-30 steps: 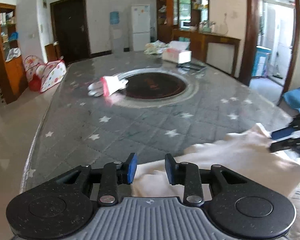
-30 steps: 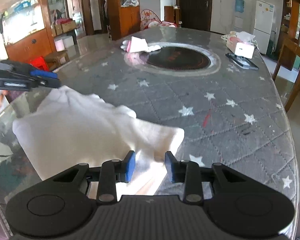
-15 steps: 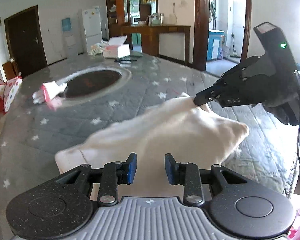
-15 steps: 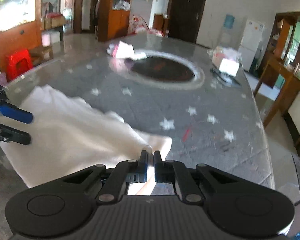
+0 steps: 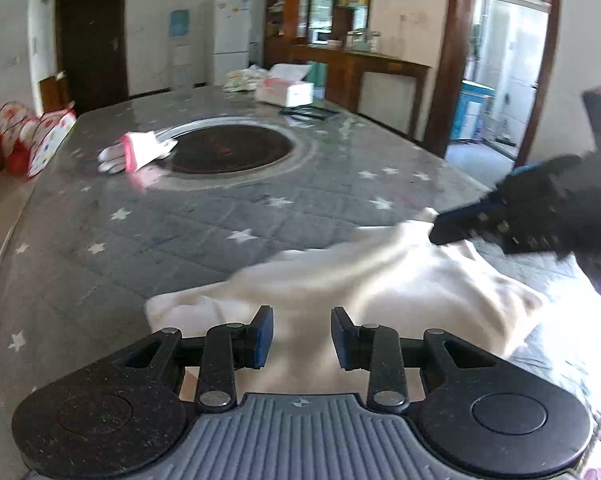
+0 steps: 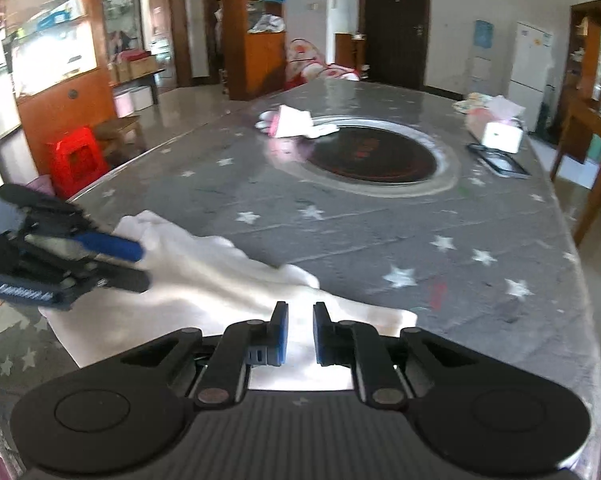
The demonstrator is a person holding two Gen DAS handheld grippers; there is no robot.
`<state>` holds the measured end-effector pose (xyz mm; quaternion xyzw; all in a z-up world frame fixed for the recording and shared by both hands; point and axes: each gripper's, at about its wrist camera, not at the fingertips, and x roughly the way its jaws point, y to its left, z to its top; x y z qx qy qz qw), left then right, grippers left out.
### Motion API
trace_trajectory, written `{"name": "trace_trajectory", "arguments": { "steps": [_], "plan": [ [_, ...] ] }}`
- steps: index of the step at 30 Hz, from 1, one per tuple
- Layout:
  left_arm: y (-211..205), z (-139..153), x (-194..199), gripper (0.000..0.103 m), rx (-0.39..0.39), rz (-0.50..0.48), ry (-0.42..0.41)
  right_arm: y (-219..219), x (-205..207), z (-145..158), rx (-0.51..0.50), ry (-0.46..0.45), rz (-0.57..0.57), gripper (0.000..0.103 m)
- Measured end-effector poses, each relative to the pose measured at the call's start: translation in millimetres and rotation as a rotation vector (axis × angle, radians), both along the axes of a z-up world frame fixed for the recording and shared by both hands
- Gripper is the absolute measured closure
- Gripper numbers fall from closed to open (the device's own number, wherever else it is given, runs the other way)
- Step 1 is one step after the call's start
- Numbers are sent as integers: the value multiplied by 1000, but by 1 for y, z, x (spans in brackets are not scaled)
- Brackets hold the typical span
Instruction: Fold clothes
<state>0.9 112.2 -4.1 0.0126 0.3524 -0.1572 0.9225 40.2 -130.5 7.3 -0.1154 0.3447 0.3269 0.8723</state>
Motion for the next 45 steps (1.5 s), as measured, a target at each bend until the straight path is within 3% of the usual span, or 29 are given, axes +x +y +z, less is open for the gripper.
{"name": "trace_trajectory", "arguments": {
  "steps": [6, 13, 20, 25, 34, 45],
  "plan": [
    [-1, 2, 14, 68, -26, 2, -2, 20, 14, -10, 21, 26, -1, 92],
    [-11, -1, 33, 68, 6, 1, 0, 24, 26, -25, 18, 63, -21, 92],
    [-9, -9, 42, 68, 9, 19, 28, 30, 25, -14, 53, 49, -4, 90],
    [-6, -8, 42, 68, -5, 31, 39, 44, 35, -26, 45, 80, -2, 89],
    [-9, -1, 52, 68, -11, 45, 19, 43, 37, -25, 54, 73, -16, 86],
    [-7, -11, 65, 66, -2, 46, 60, 57, 3, -18, -13, 38, 130, 86]
  ]
}}
